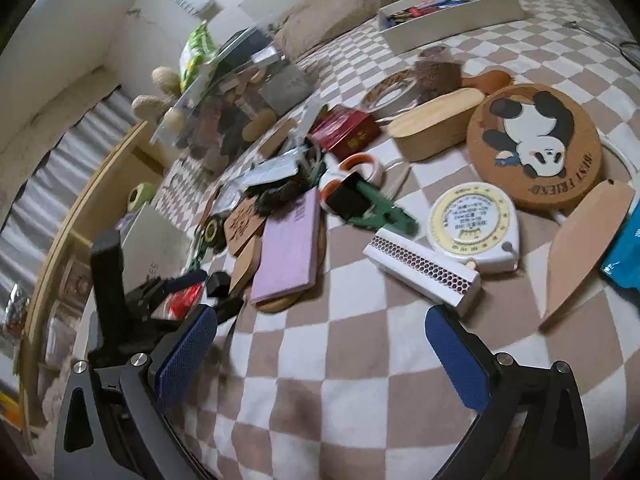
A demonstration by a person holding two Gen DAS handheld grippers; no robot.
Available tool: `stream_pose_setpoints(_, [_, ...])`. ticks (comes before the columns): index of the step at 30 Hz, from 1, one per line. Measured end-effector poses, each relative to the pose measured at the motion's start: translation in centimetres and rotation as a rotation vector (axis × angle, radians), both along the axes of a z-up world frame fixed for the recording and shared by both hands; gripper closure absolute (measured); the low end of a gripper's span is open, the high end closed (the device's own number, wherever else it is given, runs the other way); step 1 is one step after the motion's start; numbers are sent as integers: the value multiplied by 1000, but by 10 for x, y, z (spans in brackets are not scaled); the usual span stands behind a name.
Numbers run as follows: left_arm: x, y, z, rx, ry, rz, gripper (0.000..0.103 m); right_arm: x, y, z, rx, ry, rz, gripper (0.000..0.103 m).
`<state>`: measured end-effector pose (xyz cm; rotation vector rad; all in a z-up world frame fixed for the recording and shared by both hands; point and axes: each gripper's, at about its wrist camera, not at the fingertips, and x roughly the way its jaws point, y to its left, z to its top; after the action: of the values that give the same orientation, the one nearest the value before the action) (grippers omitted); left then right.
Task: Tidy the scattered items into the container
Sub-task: 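Move the left tool to the black square block while the right tool approaches a white striped box, then close the left tool on the black block while the right tool closes on the white striped box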
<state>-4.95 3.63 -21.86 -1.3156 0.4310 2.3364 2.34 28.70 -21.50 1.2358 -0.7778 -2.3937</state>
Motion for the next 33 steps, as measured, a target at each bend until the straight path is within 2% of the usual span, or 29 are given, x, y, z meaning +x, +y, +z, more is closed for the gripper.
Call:
stream_pose_setpoints(6, [1, 1, 2, 46, -23, -26, 29, -1, 8, 2, 71, 10, -61, 0])
stream_pose_setpoints(10, [3, 2, 3, 79, -40, -38, 32, -3, 14, 1, 113, 11, -101, 0])
stream_pose_setpoints(12, [2, 1, 3, 94, -58, -36, 37, -1, 16, 2, 128, 12, -118, 0])
stream_pose_setpoints(13, [2, -1, 3, 104, -65, -32, 37, 0, 16, 2, 147, 14, -128, 0])
stream_pose_setpoints(16, [3, -3, 4, 118, -68, -29, 44, 4, 14, 3, 293, 14, -186, 0])
stream_pose_setpoints(21, [3, -5, 5, 134, -85, -28, 58, -1, 14, -2, 332, -3, -186, 0])
stream_pose_setpoints(25, [2, -8, 6, 164, -111, -3, 58, -6, 12, -5, 369, -5, -192, 0])
stream_pose_setpoints(30, [5, -5, 6, 138, -106, 1, 59, -14, 6, -7, 434, -11, -203, 0])
stream_pose_setpoints(33, [3, -10, 5, 172, -139, 32, 59, -18, 0, -9, 530, -27, -213, 0])
